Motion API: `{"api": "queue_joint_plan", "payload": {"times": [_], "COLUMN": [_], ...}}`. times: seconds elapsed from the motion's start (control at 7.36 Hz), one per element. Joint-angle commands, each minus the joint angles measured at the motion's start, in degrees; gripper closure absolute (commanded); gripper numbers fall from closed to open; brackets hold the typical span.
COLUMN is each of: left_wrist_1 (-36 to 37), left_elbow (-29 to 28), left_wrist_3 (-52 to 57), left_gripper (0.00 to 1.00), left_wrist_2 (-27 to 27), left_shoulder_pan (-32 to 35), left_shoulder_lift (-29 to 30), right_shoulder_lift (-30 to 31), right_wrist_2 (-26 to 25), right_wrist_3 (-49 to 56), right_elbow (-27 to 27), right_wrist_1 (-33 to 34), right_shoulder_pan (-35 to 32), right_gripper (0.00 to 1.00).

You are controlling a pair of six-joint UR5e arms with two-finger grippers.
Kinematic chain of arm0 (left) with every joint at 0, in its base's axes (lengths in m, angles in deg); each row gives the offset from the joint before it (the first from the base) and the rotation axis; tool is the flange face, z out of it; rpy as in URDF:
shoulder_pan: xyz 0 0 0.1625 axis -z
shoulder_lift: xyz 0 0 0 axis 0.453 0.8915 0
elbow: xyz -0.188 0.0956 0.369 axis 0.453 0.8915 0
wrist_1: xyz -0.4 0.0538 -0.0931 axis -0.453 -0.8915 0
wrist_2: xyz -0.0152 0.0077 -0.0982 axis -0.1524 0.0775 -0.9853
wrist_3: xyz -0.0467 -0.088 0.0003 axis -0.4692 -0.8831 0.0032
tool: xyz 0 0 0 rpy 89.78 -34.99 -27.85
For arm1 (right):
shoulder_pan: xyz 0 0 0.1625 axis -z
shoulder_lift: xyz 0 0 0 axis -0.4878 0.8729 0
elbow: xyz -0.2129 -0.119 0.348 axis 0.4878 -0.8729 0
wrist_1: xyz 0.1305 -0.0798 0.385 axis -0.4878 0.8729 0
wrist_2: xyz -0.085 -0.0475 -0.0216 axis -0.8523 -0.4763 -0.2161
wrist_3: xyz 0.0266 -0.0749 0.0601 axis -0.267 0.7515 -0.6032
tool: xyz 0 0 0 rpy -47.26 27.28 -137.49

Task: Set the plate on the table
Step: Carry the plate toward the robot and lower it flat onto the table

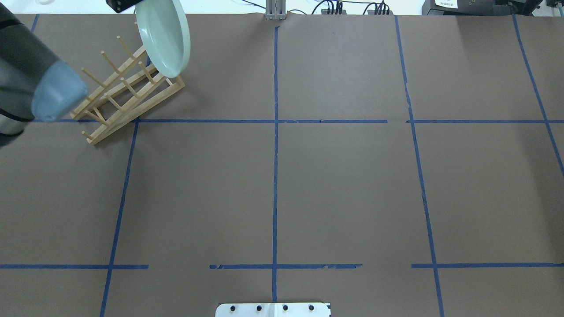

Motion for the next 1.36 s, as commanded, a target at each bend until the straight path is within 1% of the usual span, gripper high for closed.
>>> {"api": "queue_joint_plan", "payload": {"times": [0.0, 0.27, 0.41, 0.54, 0.68, 0.95, 1.09, 1.22], "left_wrist_1": [17.81, 17.86, 18.38, 18.39, 18.39, 18.12, 18.12, 18.21], "left_elbow": [-6.84, -16.41, -20.29, -23.20, -23.49, -23.49, -23.40, -22.70], "left_wrist_3": [8.64, 9.99, 11.82, 11.93, 11.93, 12.02, 12.10, 13.15], "left_gripper": [1.00, 1.00, 1.00, 1.00, 1.00, 1.00, 0.92, 0.01], "left_wrist_2": [1.72, 2.16, 2.07, 2.42, 5.12, 8.21, 11.09, 12.34], "left_shoulder_pan": [-7.25, -13.57, -14.99, -16.66, -18.59, -19.40, -19.40, -19.32], "left_shoulder_lift": [5.46, 5.91, 8.52, 9.77, 9.26, 8.81, 8.81, 8.73], "right_shoulder_lift": [0.04, 0.04, 0.04, 0.04, -0.05, -0.05, -0.05, 0.04], "right_wrist_2": [0.00, 0.00, 0.00, 0.00, 0.00, 0.00, 0.00, 0.00], "right_wrist_3": [0.00, 0.00, 0.00, 0.00, 0.00, 0.00, 0.00, 0.00], "right_elbow": [0.00, 0.00, 0.00, 0.00, 0.00, 0.00, 0.00, 0.00], "right_wrist_1": [0.00, 0.00, 0.00, 0.00, 0.00, 0.00, 0.00, 0.00], "right_shoulder_pan": [0.00, 0.00, 0.00, 0.00, 0.00, 0.00, 0.00, 0.00], "right_gripper": [0.00, 0.00, 0.00, 0.00, 0.00, 0.00, 0.00, 0.00]}}
